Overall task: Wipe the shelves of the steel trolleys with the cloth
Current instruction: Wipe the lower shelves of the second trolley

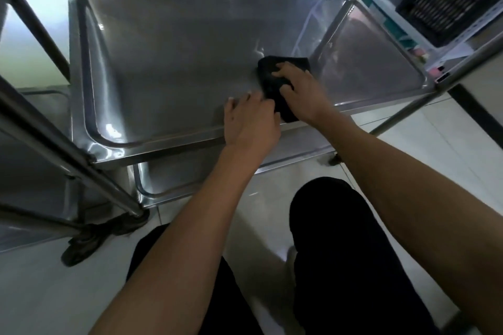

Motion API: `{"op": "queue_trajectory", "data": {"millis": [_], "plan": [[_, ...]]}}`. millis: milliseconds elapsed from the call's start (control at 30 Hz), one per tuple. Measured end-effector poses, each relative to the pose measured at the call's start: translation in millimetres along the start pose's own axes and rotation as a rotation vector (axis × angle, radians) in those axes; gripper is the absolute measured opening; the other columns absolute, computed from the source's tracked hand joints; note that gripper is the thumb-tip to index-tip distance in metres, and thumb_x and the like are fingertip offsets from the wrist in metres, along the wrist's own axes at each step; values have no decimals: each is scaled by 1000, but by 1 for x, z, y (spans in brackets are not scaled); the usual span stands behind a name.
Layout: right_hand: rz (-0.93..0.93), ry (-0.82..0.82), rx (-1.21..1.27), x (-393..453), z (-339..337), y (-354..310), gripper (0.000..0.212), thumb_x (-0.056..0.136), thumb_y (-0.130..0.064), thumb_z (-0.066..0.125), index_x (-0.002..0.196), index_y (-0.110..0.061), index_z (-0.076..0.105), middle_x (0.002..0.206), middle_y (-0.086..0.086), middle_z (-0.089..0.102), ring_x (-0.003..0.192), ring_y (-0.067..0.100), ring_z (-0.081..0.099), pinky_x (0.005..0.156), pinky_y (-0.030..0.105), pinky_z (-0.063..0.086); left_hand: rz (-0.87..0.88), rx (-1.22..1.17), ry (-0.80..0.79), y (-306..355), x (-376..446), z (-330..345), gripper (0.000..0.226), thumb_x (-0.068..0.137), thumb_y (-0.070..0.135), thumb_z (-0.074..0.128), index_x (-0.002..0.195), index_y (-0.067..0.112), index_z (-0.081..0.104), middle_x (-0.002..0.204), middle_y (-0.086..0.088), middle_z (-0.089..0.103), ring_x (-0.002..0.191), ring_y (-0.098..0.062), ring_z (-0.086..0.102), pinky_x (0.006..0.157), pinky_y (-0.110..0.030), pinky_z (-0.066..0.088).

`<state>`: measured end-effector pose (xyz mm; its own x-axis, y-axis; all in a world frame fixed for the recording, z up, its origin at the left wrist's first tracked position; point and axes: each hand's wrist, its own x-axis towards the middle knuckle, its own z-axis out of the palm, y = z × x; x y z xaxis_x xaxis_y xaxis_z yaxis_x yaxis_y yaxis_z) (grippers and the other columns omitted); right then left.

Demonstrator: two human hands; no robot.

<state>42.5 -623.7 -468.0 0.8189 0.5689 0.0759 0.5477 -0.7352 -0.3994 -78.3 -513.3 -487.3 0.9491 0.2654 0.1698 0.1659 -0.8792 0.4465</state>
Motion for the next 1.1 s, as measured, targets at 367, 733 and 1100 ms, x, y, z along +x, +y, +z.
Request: {"op": "queue_trajectory", "data": {"millis": [367,733,1100], "plan": [[-102,139,-100,12,11,6,37,100,-33,47,129,-11,54,131,12,59,120,28,55,104,45,41,-29,-26,105,2,-5,3,22,96,33,53,102,22,71,108,-1,63,106,-24,57,107,-42,34],[-391,-123,-195,23,-8,58,52,109,-37,22,157,-19,22,165,3,20,153,19,11,121,56,11,-120,183,100,55,9,10,15,93,21,52,88,15,65,96,-6,64,92,-29,60,82,-41,47],[-356,-108,-125,42,-65,210,53,108,-40,20,158,-21,21,165,0,19,153,17,10,121,52,9,-176,291,24,180,79,71,26,96,30,45,104,18,67,109,0,64,104,-24,57,90,-40,44]]}}
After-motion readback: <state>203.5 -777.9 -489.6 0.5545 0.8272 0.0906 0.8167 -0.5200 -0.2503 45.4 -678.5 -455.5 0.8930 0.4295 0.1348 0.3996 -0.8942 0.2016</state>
